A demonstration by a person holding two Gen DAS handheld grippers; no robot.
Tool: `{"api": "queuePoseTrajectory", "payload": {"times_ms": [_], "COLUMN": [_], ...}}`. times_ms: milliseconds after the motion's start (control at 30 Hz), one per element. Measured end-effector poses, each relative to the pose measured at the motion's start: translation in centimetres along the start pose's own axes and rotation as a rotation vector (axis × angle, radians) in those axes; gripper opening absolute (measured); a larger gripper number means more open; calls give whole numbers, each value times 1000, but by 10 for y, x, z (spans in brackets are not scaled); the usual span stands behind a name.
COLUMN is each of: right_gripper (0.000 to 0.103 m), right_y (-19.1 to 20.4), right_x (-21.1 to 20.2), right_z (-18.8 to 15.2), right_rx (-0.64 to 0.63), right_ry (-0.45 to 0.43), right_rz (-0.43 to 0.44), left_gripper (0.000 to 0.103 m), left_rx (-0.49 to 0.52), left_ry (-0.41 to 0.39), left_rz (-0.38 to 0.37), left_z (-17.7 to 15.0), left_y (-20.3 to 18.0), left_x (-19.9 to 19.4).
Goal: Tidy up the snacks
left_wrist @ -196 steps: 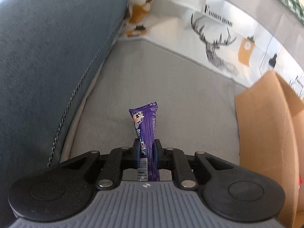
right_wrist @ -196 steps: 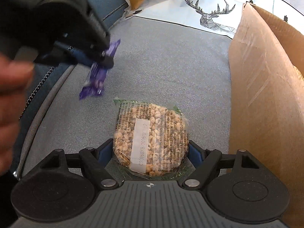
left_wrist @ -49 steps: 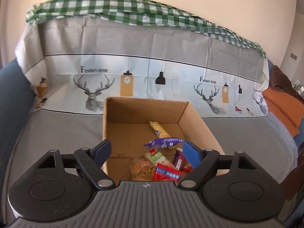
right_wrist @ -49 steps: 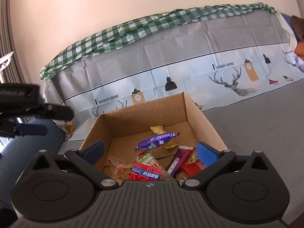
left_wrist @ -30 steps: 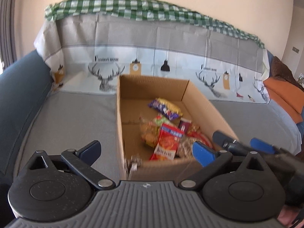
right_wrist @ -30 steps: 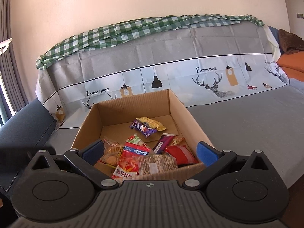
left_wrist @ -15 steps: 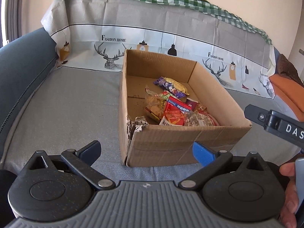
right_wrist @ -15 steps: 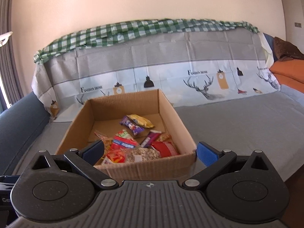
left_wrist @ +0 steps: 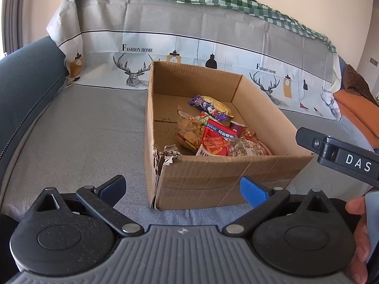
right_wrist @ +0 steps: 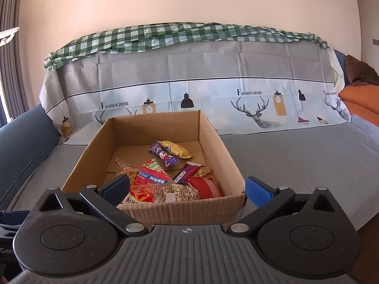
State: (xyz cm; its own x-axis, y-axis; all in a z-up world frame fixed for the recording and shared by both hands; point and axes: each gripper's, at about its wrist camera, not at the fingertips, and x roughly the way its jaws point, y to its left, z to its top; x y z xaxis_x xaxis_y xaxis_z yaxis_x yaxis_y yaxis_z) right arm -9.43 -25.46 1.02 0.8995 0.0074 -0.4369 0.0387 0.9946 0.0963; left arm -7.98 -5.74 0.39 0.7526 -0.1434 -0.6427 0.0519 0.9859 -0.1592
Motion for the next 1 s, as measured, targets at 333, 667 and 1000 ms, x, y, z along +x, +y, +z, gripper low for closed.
{"api": "queuePoseTrajectory", "payload": {"times_ms": [333,667,1000], "right_gripper": [102,102,102], "right_y": [1,2,2], "right_x": [1,1,1], "right_z": [-1,-1,-1], "right_rx": [-2,-4,-7], "right_ry": [-1,0,-1], "right_rz": [-3,-4,-5], "left_gripper": [103,103,103], "left_rx": [-5,-3,0], "left_ry": [13,9,4], "left_rz": [-7,-14,-19], "left_z": [1,0,0], "left_y": [0,0,0], "left_x": [4,3,0]}}
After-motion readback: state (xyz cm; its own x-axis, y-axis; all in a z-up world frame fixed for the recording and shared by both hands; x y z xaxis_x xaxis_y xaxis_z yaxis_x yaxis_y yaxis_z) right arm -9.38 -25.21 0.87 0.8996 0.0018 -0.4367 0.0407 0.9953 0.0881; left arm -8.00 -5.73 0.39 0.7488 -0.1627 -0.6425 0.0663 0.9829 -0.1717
